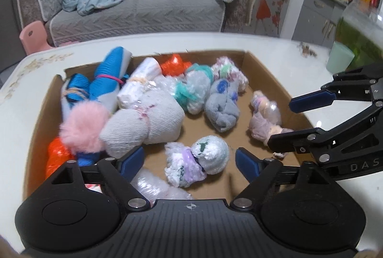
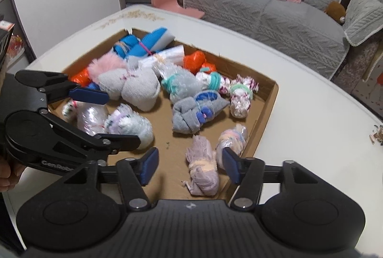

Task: Organize objects
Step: 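Open both tools to release the bundles in the tray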

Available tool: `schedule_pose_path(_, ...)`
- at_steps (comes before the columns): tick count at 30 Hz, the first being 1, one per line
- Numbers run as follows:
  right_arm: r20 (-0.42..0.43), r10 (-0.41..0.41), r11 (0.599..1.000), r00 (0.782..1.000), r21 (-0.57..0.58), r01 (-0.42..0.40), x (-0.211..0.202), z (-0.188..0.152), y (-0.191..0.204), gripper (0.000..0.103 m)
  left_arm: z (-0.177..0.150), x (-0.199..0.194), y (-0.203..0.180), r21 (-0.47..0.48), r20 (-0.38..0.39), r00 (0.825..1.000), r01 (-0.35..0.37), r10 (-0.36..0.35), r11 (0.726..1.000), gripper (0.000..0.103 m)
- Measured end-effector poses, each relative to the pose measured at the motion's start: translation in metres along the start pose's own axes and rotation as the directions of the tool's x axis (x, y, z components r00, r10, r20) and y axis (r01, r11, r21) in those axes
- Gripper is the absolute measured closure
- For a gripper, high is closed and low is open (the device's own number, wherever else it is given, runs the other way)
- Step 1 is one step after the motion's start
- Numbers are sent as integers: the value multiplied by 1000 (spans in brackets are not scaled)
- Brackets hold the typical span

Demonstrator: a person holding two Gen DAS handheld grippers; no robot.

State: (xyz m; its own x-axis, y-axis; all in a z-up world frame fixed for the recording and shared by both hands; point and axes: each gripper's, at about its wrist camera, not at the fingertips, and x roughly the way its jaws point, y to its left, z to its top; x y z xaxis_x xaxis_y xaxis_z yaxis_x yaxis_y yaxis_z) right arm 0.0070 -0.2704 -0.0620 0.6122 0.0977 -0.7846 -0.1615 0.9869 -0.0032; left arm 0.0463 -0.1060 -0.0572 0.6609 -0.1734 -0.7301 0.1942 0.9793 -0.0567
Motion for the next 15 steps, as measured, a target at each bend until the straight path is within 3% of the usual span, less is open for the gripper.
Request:
schedule_pose_path(6,59,-16,999,998,32,14,-14,7,12,28,0,-27,13,-37,71,995,-64,66,997,3)
schedule_pose_path(10,110,-40,996,993,87,30,-19,9,19,9,-1,-43,29,-82,109,990,-77,85,994,1)
schedule_pose_path(15,158,-39,988,987,156,14,-21,10,30,8,-3,-58,42,-104,131,984,-105,118,989,1)
